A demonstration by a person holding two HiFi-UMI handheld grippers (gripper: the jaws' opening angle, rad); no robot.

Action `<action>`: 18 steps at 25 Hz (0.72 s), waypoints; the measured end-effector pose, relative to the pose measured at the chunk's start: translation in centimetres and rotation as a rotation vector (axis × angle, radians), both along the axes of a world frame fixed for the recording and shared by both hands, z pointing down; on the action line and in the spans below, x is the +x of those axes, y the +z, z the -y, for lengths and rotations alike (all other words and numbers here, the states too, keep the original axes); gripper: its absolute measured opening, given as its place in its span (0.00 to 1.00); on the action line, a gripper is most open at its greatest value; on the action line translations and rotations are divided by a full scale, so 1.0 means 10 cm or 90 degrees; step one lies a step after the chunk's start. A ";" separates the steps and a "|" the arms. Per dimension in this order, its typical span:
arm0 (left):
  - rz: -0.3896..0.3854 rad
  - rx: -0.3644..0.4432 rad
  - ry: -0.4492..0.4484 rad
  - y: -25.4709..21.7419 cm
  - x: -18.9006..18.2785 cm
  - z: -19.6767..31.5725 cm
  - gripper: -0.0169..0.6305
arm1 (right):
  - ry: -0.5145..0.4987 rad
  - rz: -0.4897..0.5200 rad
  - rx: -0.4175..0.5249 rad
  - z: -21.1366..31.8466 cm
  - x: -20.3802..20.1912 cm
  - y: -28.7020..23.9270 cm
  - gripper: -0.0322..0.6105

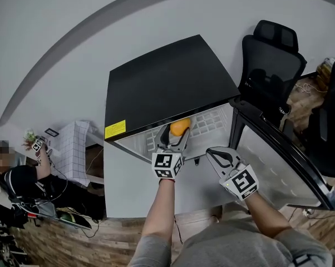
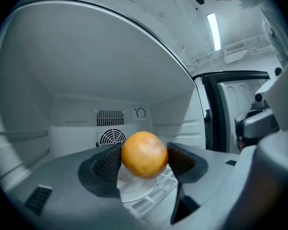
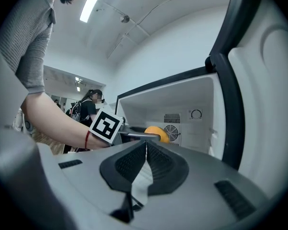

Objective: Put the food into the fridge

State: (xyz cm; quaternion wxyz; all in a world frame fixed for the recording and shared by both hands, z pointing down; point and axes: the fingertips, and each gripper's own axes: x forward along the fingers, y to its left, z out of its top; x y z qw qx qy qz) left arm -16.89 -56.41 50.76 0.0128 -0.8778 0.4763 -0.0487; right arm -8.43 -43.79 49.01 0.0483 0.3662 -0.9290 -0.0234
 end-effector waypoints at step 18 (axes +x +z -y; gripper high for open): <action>0.031 -0.023 -0.020 0.22 -0.06 0.22 0.49 | 0.004 -0.014 -0.014 0.23 -0.15 0.25 0.07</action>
